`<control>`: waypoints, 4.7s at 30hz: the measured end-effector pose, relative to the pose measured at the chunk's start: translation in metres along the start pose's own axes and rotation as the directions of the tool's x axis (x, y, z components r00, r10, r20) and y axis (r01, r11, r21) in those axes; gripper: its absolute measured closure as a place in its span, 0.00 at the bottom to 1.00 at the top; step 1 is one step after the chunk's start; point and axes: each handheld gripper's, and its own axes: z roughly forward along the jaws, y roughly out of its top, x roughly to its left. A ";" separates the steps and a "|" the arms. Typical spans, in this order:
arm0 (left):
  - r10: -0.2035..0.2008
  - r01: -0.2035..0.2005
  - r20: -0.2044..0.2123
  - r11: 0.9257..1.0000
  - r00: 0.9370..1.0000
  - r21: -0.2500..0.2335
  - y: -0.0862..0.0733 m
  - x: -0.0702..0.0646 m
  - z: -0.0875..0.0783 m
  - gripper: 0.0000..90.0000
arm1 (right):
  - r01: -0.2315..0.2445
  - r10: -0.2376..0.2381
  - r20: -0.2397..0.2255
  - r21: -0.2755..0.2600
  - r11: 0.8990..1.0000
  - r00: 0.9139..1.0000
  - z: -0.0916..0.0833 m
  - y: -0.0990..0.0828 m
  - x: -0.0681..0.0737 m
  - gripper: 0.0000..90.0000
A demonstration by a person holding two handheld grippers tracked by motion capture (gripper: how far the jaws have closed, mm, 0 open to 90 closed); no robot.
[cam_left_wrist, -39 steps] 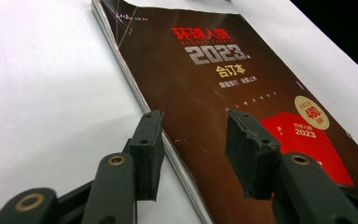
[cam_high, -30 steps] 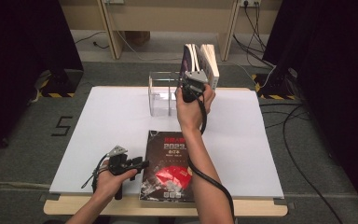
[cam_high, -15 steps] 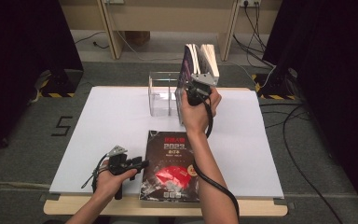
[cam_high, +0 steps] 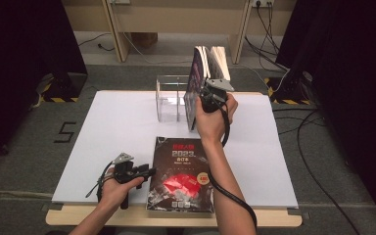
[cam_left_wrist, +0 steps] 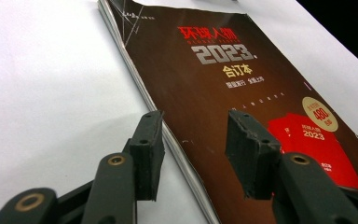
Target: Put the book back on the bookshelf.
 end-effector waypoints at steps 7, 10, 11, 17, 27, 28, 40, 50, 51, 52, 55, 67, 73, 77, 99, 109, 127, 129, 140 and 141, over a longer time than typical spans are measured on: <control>-0.005 0.005 0.001 1.000 1.000 -0.001 0.000 0.000 0.001 0.62 | 0.002 -0.002 -0.018 0.020 1.000 1.000 -0.001 -0.004 -0.002 0.72; -0.007 0.007 -0.001 1.000 1.000 -0.001 0.000 0.001 0.001 0.62 | 0.000 0.000 -0.023 0.031 1.000 1.000 -0.002 -0.006 -0.003 0.72; -0.007 0.007 0.000 1.000 1.000 -0.002 0.000 0.001 0.002 0.62 | 0.005 -0.003 -0.030 0.039 0.999 1.000 -0.002 -0.008 -0.003 0.72; -0.011 0.011 -0.006 1.000 1.000 0.001 -0.001 0.002 0.003 0.62 | -0.001 0.003 -0.045 0.064 0.998 0.999 -0.003 -0.014 -0.004 0.71; -0.016 0.016 -0.010 1.000 1.000 0.004 -0.002 0.003 0.005 0.62 | -0.010 0.015 -0.057 0.089 0.996 0.998 -0.006 -0.020 -0.011 0.71; -0.018 0.018 -0.010 1.000 1.000 0.005 -0.002 0.003 0.005 0.62 | -0.018 0.023 -0.062 0.091 0.996 0.998 -0.006 -0.022 -0.012 0.71; -0.027 0.027 -0.005 1.000 1.000 0.006 -0.002 0.003 0.007 0.63 | -0.019 0.029 -0.080 0.131 0.991 0.996 -0.011 -0.030 -0.019 0.71; -0.031 0.031 -0.007 0.999 1.000 0.010 -0.002 0.003 0.008 0.63 | -0.027 0.045 -0.094 0.182 0.983 0.995 -0.013 -0.043 -0.028 0.71; -0.031 0.031 -0.009 0.999 0.999 0.009 -0.002 0.003 0.008 0.63 | -0.030 0.048 -0.094 0.187 0.982 0.994 -0.013 -0.045 -0.029 0.71; -0.032 0.032 -0.009 0.999 0.999 0.009 -0.002 0.003 0.008 0.63 | -0.024 0.043 -0.094 0.195 0.980 0.995 -0.013 -0.047 -0.030 0.71; -0.034 0.034 -0.010 0.999 0.999 0.015 -0.002 0.004 0.008 0.63 | -0.016 0.037 -0.095 0.212 0.977 0.995 -0.013 -0.052 -0.033 0.71; -0.050 0.050 -0.006 0.999 0.999 0.016 -0.002 0.006 0.010 0.63 | -0.017 0.059 -0.110 0.348 0.937 0.992 -0.010 -0.089 -0.050 0.70; -0.053 0.053 -0.014 0.999 0.999 0.014 -0.001 0.006 0.011 0.64 | -0.020 0.088 -0.134 0.446 0.895 0.987 -0.007 -0.121 -0.057 0.70; -0.051 0.052 -0.017 0.999 0.999 0.012 -0.001 0.004 0.013 0.64 | -0.023 0.101 -0.142 0.470 0.882 0.985 -0.008 -0.132 -0.060 0.70; -0.033 0.035 -0.038 0.998 0.999 0.052 0.002 -0.008 0.019 0.75 | -0.036 0.136 -0.162 0.508 0.861 0.977 -0.004 -0.149 -0.064 0.69; -0.005 0.006 -0.026 0.998 1.000 0.057 0.002 -0.015 0.025 0.73 | -0.042 0.162 -0.184 0.524 0.851 0.969 0.031 -0.135 -0.074 0.65; 0.007 -0.007 -0.005 0.998 1.000 0.057 0.001 -0.017 0.026 0.69 | -0.052 0.186 -0.183 0.563 0.825 0.965 0.071 -0.138 -0.077 0.64; 0.007 -0.006 -0.006 0.998 1.000 0.059 0.001 -0.017 0.026 0.69 | -0.063 0.200 -0.186 0.562 0.824 0.962 0.073 -0.138 -0.077 0.64; 0.014 -0.013 -0.012 0.998 1.000 0.056 0.001 -0.018 0.026 0.70 | -0.078 0.211 -0.179 0.557 0.827 0.961 0.073 -0.139 -0.075 0.65; 0.014 -0.014 -0.013 0.998 1.000 0.056 0.001 -0.018 0.026 0.70 | -0.078 0.214 -0.182 0.560 0.825 0.960 0.073 -0.139 -0.077 0.66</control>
